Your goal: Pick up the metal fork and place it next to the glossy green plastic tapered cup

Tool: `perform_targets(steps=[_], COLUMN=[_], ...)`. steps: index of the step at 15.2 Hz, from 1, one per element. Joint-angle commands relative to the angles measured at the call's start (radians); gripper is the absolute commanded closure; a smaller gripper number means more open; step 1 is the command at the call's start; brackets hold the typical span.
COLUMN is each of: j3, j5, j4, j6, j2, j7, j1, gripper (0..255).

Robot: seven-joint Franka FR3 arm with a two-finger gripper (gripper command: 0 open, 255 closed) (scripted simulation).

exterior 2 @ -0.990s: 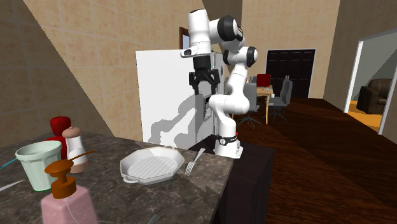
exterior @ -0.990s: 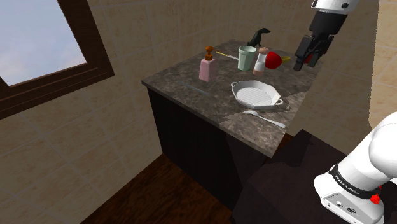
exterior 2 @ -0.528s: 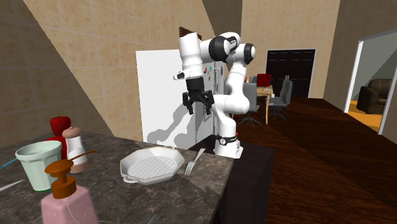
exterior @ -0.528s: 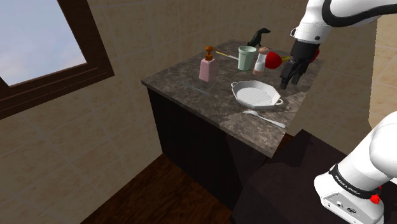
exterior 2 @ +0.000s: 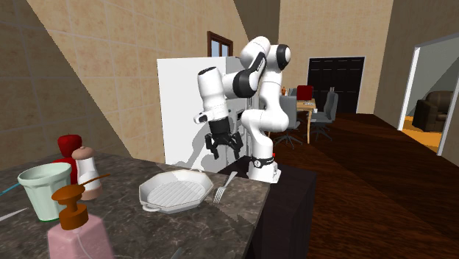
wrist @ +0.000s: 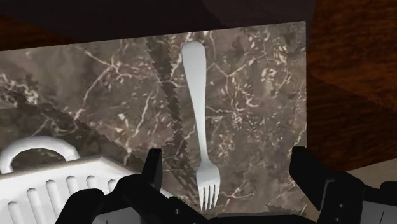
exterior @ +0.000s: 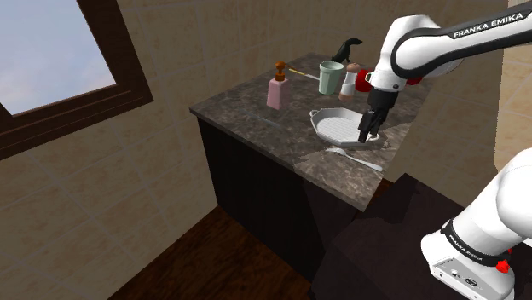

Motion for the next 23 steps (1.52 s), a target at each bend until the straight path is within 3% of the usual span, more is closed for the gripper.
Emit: perform_targets(steps=[1, 3, 11, 19, 20, 23], j3=[-0.016, -0.029, -0.026, -0.026, -0.026, -0.026], j5=[0.012, 0.03, 0.064, 0.064, 0.064, 0.064], j4=[-0.013, -0.018, -0.076, -0.076, -0.076, -0.076], j6=[0.065, 0.128, 0.252, 0.252, 0.252, 0.252], j2=[0.066, 0.14, 0.208, 0.208, 0.208, 0.208], j7=[-0.048, -0.097, -0.12, -0.12, -0.12, -0.12], j1=[0.01, 0.022, 0.04, 0.04, 0.04, 0.04], gripper=[0, 0, 0, 0, 255, 255])
